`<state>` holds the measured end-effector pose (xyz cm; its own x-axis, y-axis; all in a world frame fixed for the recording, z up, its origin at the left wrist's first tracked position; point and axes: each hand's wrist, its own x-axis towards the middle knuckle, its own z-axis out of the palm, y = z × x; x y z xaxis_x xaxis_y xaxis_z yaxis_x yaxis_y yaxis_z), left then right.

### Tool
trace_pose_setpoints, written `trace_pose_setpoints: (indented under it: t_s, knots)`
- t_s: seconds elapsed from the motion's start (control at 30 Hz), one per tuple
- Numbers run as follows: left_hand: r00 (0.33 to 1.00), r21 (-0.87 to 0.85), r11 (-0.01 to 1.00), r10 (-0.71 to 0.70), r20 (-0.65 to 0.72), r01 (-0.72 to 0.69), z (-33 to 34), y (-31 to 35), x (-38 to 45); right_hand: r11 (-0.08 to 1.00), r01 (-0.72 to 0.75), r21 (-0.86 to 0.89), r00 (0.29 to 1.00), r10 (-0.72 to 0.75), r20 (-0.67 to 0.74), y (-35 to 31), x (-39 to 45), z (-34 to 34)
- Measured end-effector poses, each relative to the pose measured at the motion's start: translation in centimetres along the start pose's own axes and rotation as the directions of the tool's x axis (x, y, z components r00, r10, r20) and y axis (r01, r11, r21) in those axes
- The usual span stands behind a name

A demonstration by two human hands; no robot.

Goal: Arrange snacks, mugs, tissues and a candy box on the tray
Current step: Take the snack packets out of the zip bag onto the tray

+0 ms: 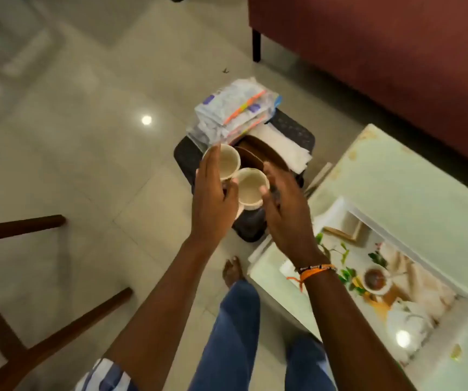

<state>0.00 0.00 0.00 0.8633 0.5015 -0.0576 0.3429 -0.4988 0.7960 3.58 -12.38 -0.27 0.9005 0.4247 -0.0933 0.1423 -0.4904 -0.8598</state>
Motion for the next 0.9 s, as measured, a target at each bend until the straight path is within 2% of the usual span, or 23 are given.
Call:
trace_pose_setpoints:
  t_s: [0.1, 0.17, 0.2, 0.27, 0.33, 0.37, 0.53, 0.7, 0.8, 0.9]
  knots:
    - [0.992, -0.154, 0.981, -0.125, -0.034, 0.118, -0.9, -2.0, 5.9, 0.997, 0.067, -0.030, 0.995, -0.068, -0.066, -0.8, 6.4, 1.9]
    - [0.948, -0.243, 0.921, -0.318, -0.011, 0.306, -1.0, -3.2, 10.1, 0.996, 0.056, -0.075, 0.997, -0.060, -0.053, -0.6, 10.5, 2.8]
    - [0.899, -0.293, 0.856, -0.438, 0.026, 0.425, -1.0, -4.1, 12.1, 0.995, 0.025, -0.097, 0.999, -0.028, -0.026, -0.3, 12.0, 3.4]
    - [0.752, -0.347, 0.678, -0.644, 0.144, 0.648, -1.0, -6.2, 16.1, 0.987, -0.025, -0.162, 0.999, 0.031, 0.038, 1.0, 14.6, 4.4]
    - [0.633, -0.273, 0.576, -0.743, 0.219, 0.771, -1.1, -7.8, 18.7, 0.972, -0.029, -0.233, 0.995, 0.051, 0.089, 2.1, 16.4, 5.1]
    - [0.612, -0.247, 0.564, -0.759, 0.222, 0.788, -1.0, -8.6, 19.5, 0.966, -0.026, -0.256, 0.993, 0.055, 0.105, 2.7, 17.0, 5.4]
    - [0.617, -0.334, 0.526, -0.728, 0.298, 0.782, 0.5, -11.7, 21.1, 0.966, -0.023, -0.258, 0.988, 0.061, 0.140, 5.0, 18.6, 6.8]
    - [0.630, -0.320, 0.548, -0.724, 0.282, 0.773, 0.7, -12.5, 22.0, 0.981, -0.089, -0.175, 0.990, 0.107, 0.097, 5.6, 19.3, 7.5]
    - [0.691, -0.430, 0.551, -0.649, 0.318, 0.715, 0.3, -11.4, 22.5, 0.978, -0.147, -0.147, 0.982, 0.162, 0.095, 5.2, 19.6, 7.2]
    - [0.778, -0.635, 0.476, -0.518, 0.357, 0.609, 0.0, -9.2, 22.9, 0.980, -0.174, -0.097, 0.979, 0.183, 0.093, 4.4, 19.9, 6.2]
